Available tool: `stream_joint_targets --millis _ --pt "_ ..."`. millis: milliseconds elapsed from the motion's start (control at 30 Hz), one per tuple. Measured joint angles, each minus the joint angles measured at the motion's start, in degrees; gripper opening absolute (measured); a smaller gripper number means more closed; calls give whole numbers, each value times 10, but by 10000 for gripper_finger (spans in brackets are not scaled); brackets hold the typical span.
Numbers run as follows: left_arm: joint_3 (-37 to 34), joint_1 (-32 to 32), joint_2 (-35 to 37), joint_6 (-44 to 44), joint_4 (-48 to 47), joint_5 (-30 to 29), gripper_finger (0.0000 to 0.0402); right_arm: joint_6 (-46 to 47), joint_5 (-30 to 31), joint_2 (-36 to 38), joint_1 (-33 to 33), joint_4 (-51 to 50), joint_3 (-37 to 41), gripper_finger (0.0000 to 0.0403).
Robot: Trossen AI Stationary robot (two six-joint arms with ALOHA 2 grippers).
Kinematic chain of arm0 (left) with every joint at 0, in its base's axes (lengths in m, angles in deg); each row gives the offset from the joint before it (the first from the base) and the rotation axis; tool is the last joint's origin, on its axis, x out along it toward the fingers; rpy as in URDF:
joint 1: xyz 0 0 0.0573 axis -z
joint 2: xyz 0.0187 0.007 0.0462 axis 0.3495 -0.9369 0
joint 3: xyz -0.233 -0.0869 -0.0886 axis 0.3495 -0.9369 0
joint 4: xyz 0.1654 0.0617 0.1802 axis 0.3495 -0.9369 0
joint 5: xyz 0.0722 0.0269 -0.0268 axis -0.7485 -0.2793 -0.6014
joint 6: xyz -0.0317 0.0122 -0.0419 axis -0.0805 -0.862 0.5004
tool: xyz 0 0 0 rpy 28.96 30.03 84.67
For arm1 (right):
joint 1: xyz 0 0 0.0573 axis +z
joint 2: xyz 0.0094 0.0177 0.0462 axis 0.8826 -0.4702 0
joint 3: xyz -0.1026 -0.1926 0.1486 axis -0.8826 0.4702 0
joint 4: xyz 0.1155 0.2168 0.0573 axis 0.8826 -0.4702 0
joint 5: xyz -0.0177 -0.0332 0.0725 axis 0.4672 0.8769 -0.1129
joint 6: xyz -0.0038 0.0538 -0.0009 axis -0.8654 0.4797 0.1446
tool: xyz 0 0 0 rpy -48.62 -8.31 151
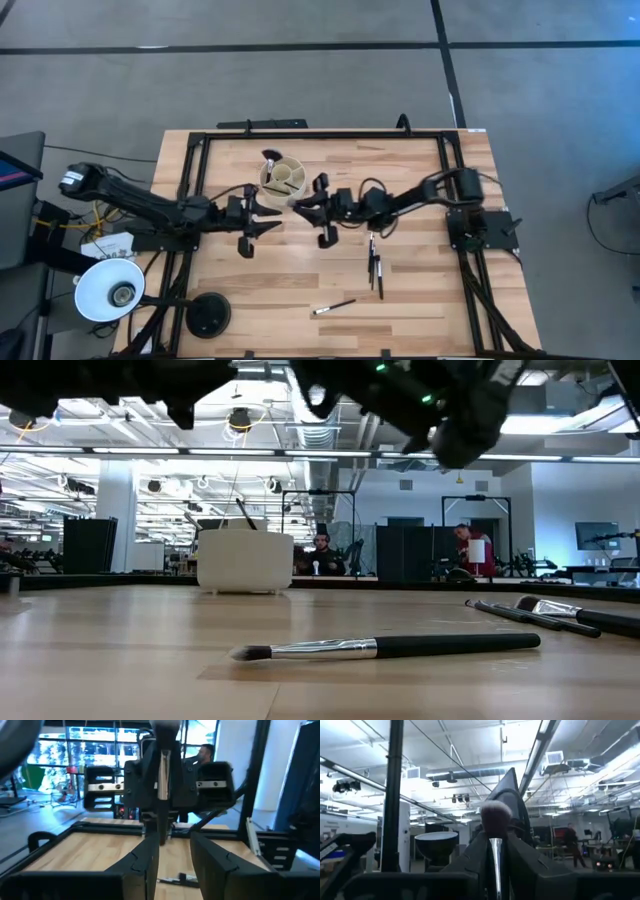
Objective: Sort items
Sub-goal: Put the black powder brush in the white organizer
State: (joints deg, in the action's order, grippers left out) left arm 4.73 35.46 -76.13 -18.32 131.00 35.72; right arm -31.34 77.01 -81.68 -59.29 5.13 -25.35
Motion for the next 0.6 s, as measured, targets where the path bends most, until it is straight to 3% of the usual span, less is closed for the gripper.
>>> stream_joint_targets --millis 200,433,600 --pt "0 -1 -25 0 28 -42 108 13 -30 -60 -5 -5 -86 42" --pt "0 -1 -25 0 41 -40 108 24 -30 -83 -5 -40 -136 51" --pt "0 -1 -25 0 47 -8 108 21 -31 -82 -5 -73 -153 45"
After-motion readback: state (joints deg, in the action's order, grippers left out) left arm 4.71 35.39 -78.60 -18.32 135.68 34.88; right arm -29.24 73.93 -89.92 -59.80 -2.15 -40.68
